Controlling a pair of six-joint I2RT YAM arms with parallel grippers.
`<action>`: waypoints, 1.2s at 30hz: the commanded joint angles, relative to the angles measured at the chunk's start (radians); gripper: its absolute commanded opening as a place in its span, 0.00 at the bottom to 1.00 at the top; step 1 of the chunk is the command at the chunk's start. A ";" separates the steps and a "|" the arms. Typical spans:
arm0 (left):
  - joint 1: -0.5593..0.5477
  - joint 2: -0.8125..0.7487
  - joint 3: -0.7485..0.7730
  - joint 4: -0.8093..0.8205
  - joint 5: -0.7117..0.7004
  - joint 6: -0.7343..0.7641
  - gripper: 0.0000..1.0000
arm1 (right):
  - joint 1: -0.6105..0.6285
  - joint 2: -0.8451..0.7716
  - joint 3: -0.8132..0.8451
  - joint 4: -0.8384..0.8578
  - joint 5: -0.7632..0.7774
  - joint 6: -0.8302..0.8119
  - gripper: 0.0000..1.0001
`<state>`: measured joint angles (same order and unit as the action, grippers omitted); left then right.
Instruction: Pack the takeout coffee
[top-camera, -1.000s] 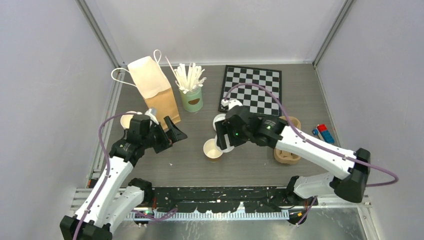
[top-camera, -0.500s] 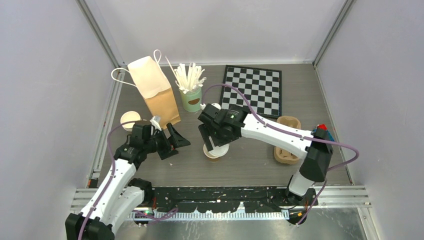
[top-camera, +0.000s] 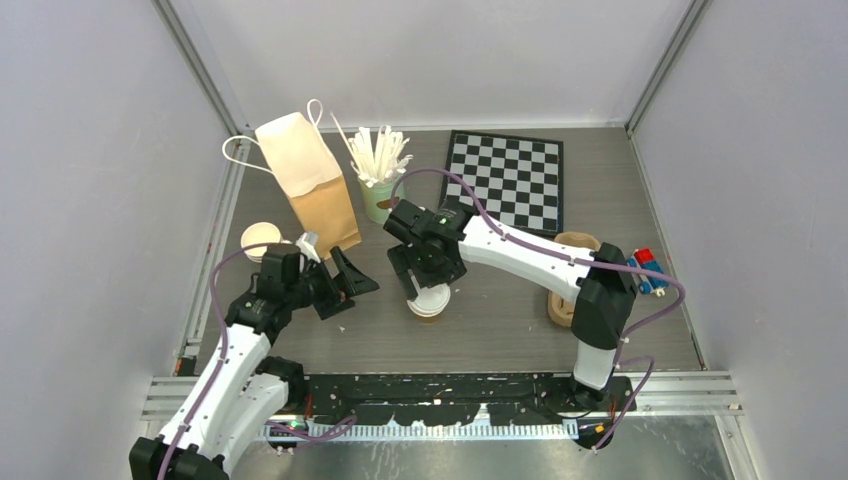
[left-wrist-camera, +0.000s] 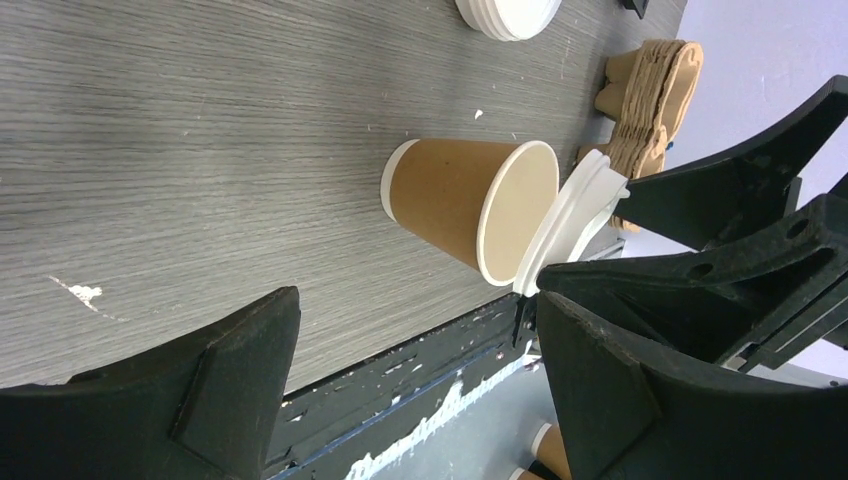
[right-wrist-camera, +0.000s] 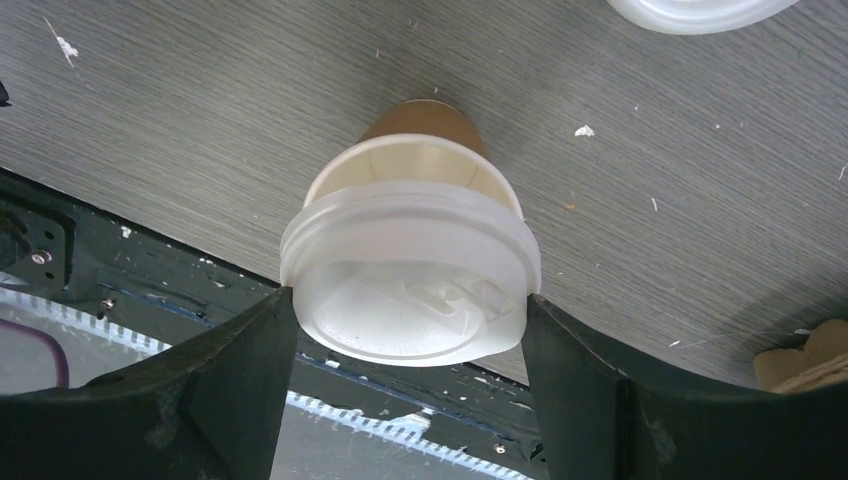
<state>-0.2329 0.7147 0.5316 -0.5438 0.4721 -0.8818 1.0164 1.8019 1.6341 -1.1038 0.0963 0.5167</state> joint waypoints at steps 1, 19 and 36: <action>0.007 -0.008 0.005 0.003 -0.008 0.015 0.89 | -0.015 0.012 0.065 -0.039 -0.046 -0.033 0.71; 0.007 0.013 0.004 0.021 -0.003 0.014 0.89 | -0.039 0.091 0.098 -0.059 -0.124 -0.073 0.75; 0.007 0.017 -0.003 0.034 0.005 0.010 0.88 | -0.055 0.121 0.129 -0.076 -0.099 -0.085 0.81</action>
<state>-0.2329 0.7403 0.5312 -0.5396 0.4644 -0.8818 0.9665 1.9293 1.7187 -1.1641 -0.0090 0.4496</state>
